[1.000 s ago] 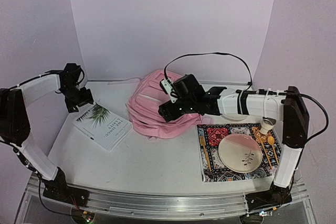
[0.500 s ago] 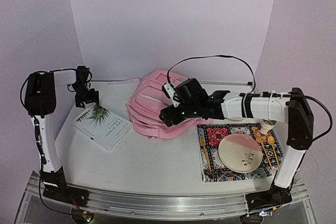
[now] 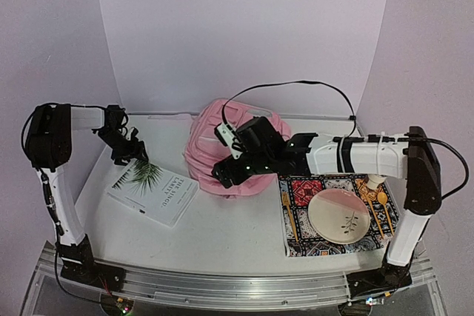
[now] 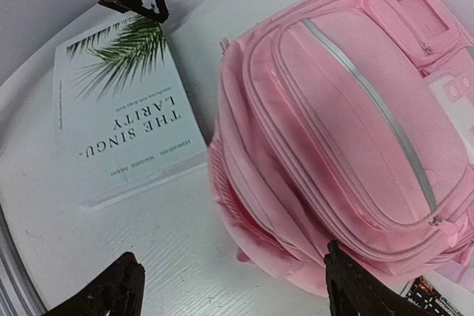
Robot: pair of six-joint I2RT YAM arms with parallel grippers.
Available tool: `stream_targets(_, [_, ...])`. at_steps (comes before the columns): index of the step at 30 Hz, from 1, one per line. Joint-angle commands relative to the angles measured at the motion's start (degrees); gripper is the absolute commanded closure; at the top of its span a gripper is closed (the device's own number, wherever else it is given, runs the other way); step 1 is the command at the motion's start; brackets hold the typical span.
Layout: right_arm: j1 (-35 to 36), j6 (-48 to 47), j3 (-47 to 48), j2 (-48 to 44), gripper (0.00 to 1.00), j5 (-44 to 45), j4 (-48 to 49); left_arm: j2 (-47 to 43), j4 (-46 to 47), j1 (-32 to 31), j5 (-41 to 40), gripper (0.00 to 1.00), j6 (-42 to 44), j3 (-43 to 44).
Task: Pack the student bag
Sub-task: Move the book to the center of the board.
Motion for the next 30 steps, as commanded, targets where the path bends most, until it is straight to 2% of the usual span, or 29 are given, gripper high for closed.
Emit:
stream_targets(1, [2.87, -0.42, 4.14, 2.15, 0.16, -0.71, 0.03, -5.88, 0.95, -4.77, 6.29, 0.26, 1.49, -4.86])
stream_targets(10, [4.03, 0.23, 1.86, 4.33, 0.21, -0.08, 0.03, -6.56, 4.01, -9.96, 7.09, 0.28, -2.16, -5.84])
stream_targets(19, [4.15, 0.93, 1.05, 4.77, 0.23, -2.08, 0.03, -7.80, 13.14, -15.44, 9.79, 0.23, -15.41, -2.23])
stream_targets(24, [4.16, 0.61, 0.53, 4.42, 0.22, -1.96, 0.04, -15.44, 14.48, -15.25, 1.54, 0.17, -22.93, -6.17])
stream_targets(30, [4.15, 0.52, -0.62, 3.94, 0.21, -2.45, 0.46, -28.83, 13.55, -13.40, -5.11, 0.17, -34.33, -18.07])
